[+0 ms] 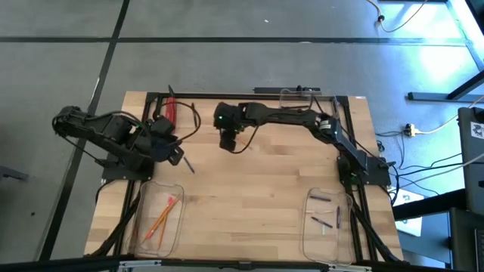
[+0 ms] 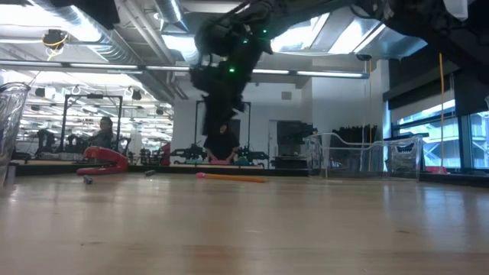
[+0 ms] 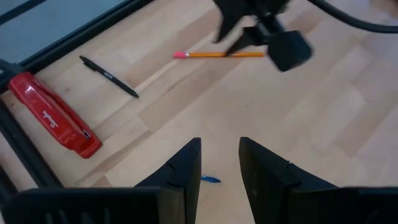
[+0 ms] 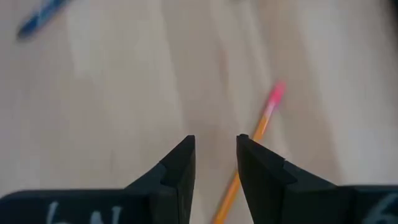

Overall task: Sort crayons/erasers/pens/pencils in bins
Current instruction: Put the yellow pencil into the bottom left transparent bin

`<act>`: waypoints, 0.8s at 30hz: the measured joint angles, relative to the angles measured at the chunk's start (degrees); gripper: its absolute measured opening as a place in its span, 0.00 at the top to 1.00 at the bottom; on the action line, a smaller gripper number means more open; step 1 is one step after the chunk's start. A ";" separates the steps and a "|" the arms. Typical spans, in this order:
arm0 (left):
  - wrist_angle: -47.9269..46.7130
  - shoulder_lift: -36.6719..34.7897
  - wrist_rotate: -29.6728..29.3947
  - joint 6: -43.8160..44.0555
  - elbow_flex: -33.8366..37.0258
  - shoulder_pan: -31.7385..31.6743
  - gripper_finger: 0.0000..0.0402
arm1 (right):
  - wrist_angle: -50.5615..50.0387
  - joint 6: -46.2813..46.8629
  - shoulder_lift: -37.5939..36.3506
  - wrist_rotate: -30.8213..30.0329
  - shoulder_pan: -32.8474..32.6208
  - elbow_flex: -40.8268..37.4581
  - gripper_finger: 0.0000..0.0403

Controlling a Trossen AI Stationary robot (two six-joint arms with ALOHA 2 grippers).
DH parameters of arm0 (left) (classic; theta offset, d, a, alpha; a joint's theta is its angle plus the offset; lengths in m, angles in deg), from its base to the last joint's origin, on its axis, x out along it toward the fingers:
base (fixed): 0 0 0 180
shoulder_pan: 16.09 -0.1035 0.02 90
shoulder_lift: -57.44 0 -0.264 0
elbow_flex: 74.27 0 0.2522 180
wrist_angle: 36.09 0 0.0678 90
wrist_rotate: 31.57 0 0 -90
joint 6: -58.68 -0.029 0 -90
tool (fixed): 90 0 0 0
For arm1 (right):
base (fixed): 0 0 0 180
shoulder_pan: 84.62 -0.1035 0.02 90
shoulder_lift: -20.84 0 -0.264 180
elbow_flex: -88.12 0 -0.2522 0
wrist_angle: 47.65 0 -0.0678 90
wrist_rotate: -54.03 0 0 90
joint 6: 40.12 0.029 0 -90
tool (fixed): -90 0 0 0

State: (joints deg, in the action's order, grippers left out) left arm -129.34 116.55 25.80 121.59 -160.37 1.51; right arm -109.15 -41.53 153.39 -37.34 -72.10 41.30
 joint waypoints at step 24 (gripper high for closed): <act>0.03 0.02 0.59 -0.42 0.00 -5.44 0.75 | -11.69 15.19 0.46 7.08 4.61 -3.12 0.71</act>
State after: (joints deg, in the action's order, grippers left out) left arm -129.31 116.56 26.39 121.18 -160.37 -3.93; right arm -120.84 -26.34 153.85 -30.26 -67.49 38.18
